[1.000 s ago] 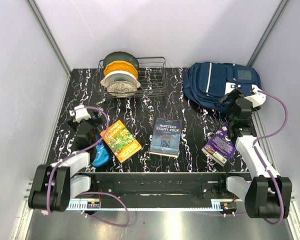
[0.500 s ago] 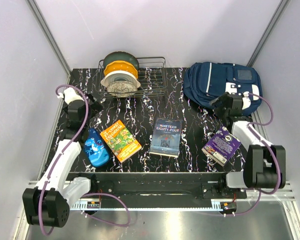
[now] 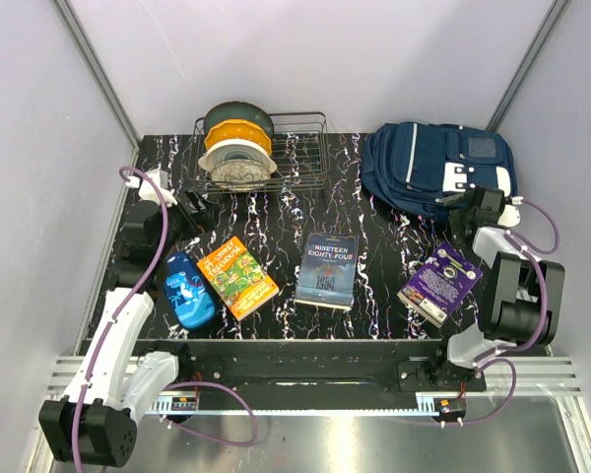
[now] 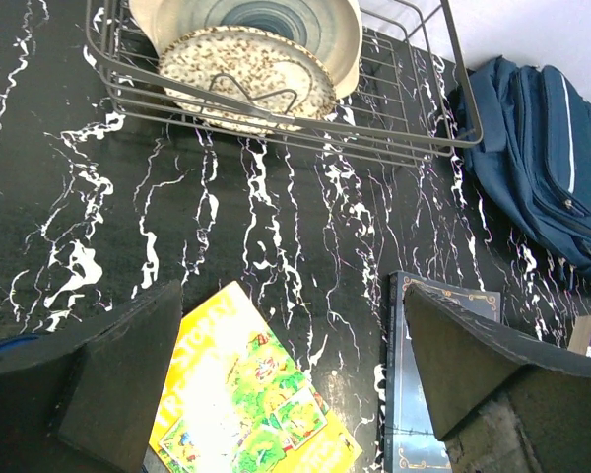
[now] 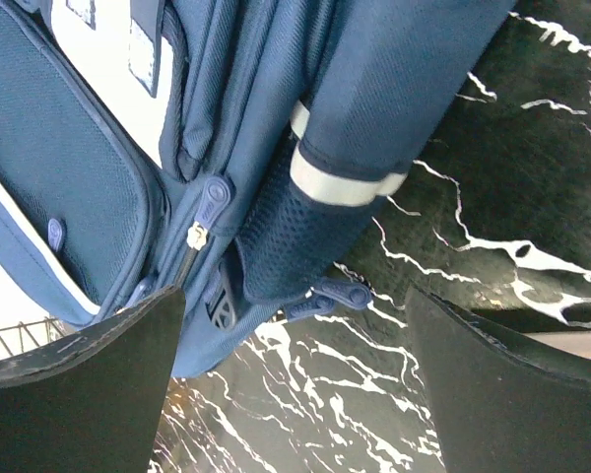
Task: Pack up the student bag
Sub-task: Unzip the student bag at the center of the board.
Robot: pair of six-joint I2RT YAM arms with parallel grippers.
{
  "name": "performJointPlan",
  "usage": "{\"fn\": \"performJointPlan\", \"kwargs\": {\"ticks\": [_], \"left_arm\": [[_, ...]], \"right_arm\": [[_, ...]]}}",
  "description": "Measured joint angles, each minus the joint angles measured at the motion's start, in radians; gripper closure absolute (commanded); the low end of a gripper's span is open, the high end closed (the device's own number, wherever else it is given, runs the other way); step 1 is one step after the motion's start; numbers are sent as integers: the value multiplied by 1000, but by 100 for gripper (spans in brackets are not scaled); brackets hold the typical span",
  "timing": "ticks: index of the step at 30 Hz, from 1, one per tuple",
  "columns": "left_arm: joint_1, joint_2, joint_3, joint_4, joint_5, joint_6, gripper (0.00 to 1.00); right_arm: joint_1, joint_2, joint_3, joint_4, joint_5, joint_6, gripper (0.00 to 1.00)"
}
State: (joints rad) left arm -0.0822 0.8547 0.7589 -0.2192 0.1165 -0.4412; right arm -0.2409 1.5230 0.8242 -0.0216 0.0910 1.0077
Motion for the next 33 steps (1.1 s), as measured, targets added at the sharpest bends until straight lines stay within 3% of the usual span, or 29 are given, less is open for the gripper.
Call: {"fn": "performJointPlan", "kwargs": {"ticks": [8,12,16,17,19,20,22,23,33], "left_arm": [[0,12,0,-21,39,6,1],[0,22,0,-29,55,8,1],[0,24,0,-35,68,9,1],[0,24,0,-35,69,9,1],[0,23,0,-35,73,12,1],[0,23,0,-35,76,14,1],[0,23,0,-35,81,15,1],[0,23,0,-35,83,15,1],[0,27,0,-30,156,18,1]], "right_arm": [[-35,186,101,64,-14,-2,0],[-43,265,126,113,-29,2,14],[-50,307,142,169,-61,0,43],[-50,312,140,187,-69,3,56],[-51,317,130,228,-86,5,63],[-53,318,122,248,-93,10,82],[-55,318,102,285,-104,14,88],[-60,318,90,303,-112,25,99],[-74,273,71,314,-192,-106,100]]}}
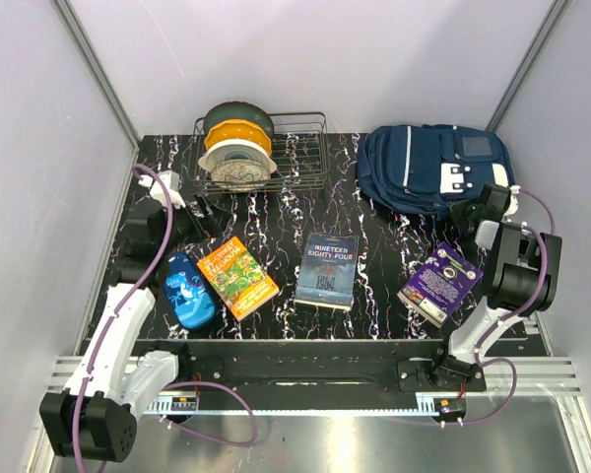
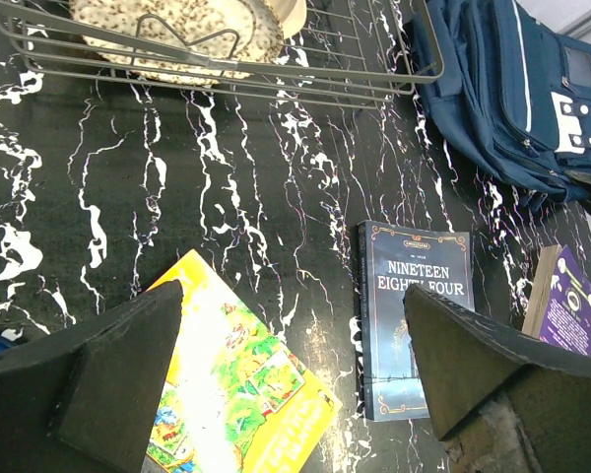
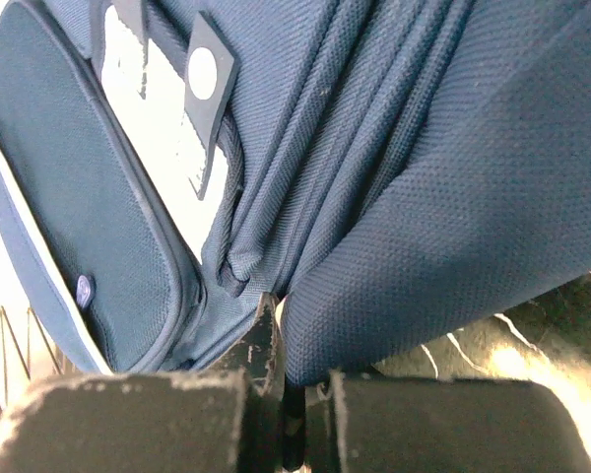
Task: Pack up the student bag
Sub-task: Unzip the student bag at the center of the board.
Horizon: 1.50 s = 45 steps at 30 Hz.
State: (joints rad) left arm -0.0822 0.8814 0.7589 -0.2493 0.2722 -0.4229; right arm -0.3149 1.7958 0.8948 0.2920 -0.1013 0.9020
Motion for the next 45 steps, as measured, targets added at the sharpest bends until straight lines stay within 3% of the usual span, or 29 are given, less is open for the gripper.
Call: {"fn": "performJointPlan", "kwargs": {"ticks": [3,4,7,8,10,14,24,31,45], "left_arm": [[0,17,0,9,27,5,1],[0,24,0,13,36,6,1],[0,48,0,20,61,8,1],[0,57,0,21,67,8,1],[-3,68,0,22,71,10,1],[-17,76,0,22,72,18,1],[-24,70,0,12,70,34,1],[-26,68,0,11,71,35,1],[-27,67,0,10,68,35,1]], "right_arm": [[1,-47,11,-72,-25,-89,100],[1,-62,18,-102,-32,-119,93],[3,-89,50,-201,-53,-198,93],[5,-95,61,-233,-58,-225,88],[9,-102,64,-263,-62,-258,92],[14,-108,64,-324,-67,-306,88],[27,-104,119,-378,-82,-333,92],[132,-6,285,-465,-76,-433,94],[267,80,456,-618,-7,-652,100]]}}
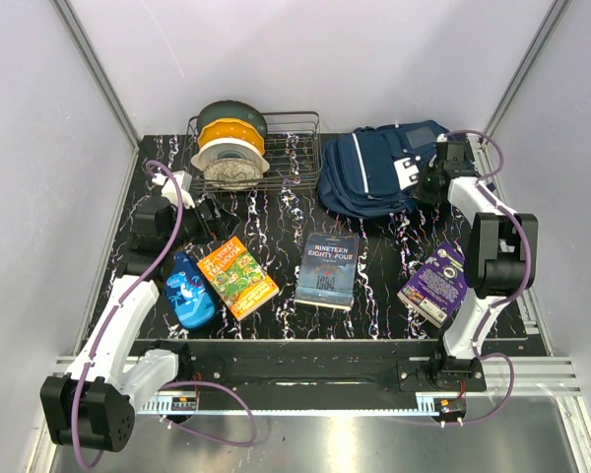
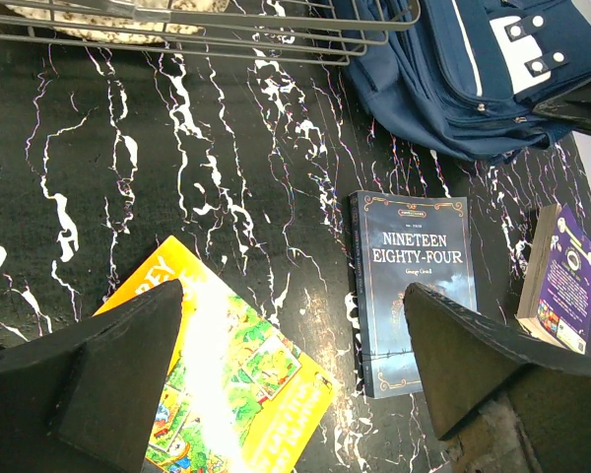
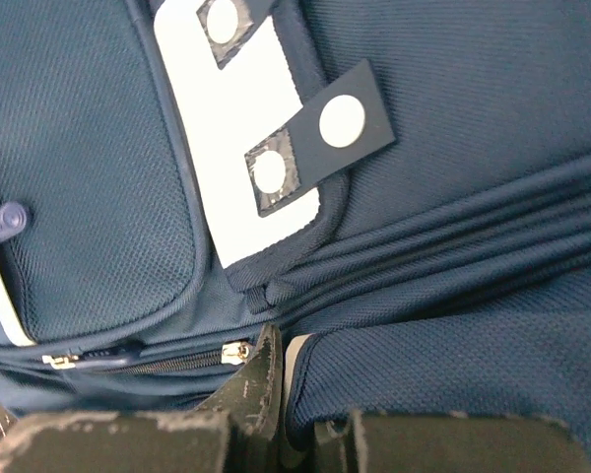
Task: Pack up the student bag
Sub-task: Unzip the student bag at the center of the board.
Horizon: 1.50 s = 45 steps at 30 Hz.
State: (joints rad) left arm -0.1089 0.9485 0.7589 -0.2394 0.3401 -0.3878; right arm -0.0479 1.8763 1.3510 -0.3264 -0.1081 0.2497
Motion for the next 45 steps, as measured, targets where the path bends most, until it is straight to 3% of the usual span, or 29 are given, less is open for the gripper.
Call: {"fn": "performJointPlan", "kwargs": {"ticks": [16,18,20,24,25,27,36,45], "left_arm": [[0,0,0,0,-3,7,1],[0,0,0,0,-3,7,14],[0,0,0,-1,-3,9,17],[-16,2,1,-6,-3,24,1],[-31,5,6,-12,-5,29,1],[-91,21,28,-18,-24,39,1],[-550,192,150,53,-191,50,1],[-787,515,275,161,-311,-4,1]], "right_arm": [[188,22,48,-9,33,-196,100],[206,22,47,-9,37,-193,100],[219,20,43,-4,44,-174,100],[227,-35,-18,29,63,-61,100],[225,-58,-35,32,65,-29,100],[224,-116,-75,39,71,44,100],[222,-330,-229,47,92,315,100],[221,-566,-386,27,96,422,100]]}}
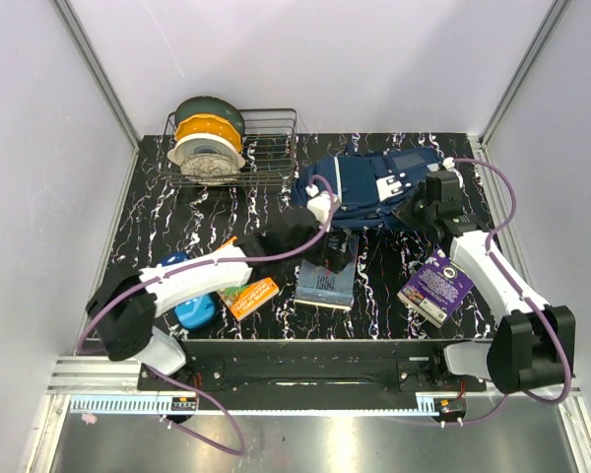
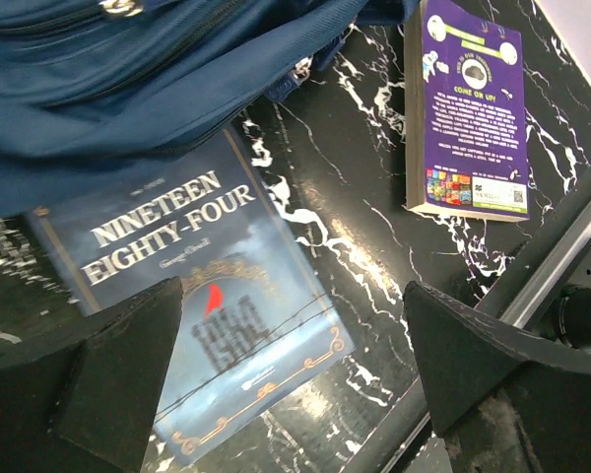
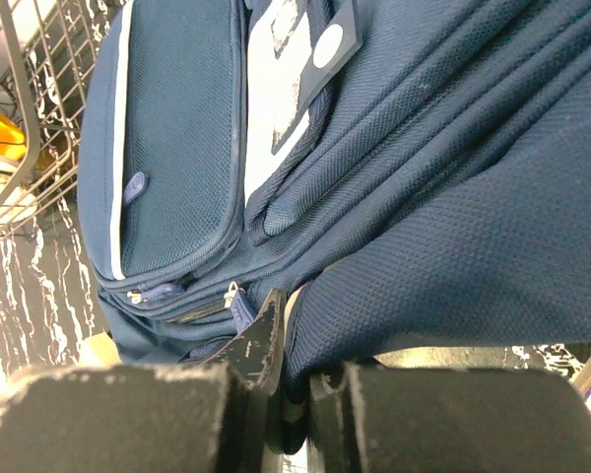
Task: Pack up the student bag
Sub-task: Unzip the student bag at the center of the board.
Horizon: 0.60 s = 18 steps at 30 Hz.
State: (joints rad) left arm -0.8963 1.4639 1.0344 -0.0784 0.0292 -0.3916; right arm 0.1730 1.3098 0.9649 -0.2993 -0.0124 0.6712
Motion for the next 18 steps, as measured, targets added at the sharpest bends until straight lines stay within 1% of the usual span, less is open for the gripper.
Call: {"fn": "performJointPlan", "kwargs": {"ticks": [4,9,18], "left_arm": [[-54,94,32,45,-34,-34,7],[-66,151,34,122,-59,-93,16],[-86,254,79,240,-89,-172,20]], "right_arm": [[0,-59,-26,-21,-4,15,100],[0,-82,-55,-27,-7,31,100],[0,-89,-63,-28,-30,68,100]]}}
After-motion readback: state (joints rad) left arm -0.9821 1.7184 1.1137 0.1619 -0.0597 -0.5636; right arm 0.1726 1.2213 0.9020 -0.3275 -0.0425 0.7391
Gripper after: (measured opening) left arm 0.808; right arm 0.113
